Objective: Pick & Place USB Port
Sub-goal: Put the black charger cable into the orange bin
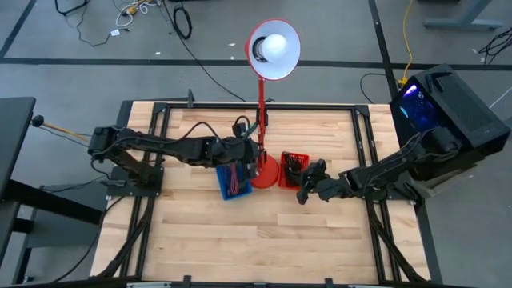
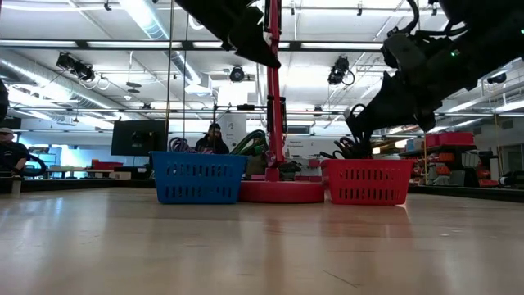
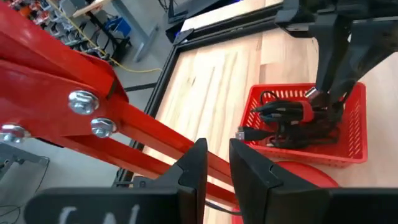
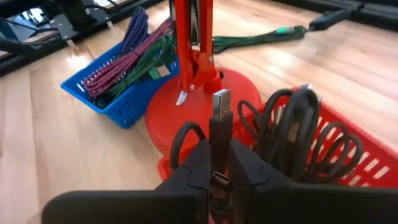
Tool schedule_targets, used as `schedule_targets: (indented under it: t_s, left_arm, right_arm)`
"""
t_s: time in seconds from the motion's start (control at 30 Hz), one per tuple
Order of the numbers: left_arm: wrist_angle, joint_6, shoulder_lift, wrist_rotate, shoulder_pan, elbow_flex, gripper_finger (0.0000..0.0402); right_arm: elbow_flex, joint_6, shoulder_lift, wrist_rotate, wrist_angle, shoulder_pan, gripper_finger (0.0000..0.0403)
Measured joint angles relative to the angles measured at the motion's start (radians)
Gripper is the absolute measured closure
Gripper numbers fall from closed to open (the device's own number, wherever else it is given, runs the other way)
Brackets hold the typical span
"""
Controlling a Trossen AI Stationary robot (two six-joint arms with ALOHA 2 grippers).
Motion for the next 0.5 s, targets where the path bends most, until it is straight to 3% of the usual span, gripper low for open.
schedule_targets:
  t_s: [0.2, 0.5]
  left_arm:
    - [-0.031, 0.000, 0.000, 0.001, 0.007, 0.000, 0.0330]
    - [-0.033, -0.001, 0.000, 0.001, 0.007, 0.000, 0.0330]
  right_arm:
    - [0.000, 0.013, 0.006, -0.016, -0.032, 0.000, 0.0375]
    - [0.000, 0.005, 0.004, 0.073, -0.038, 0.000, 0.0231]
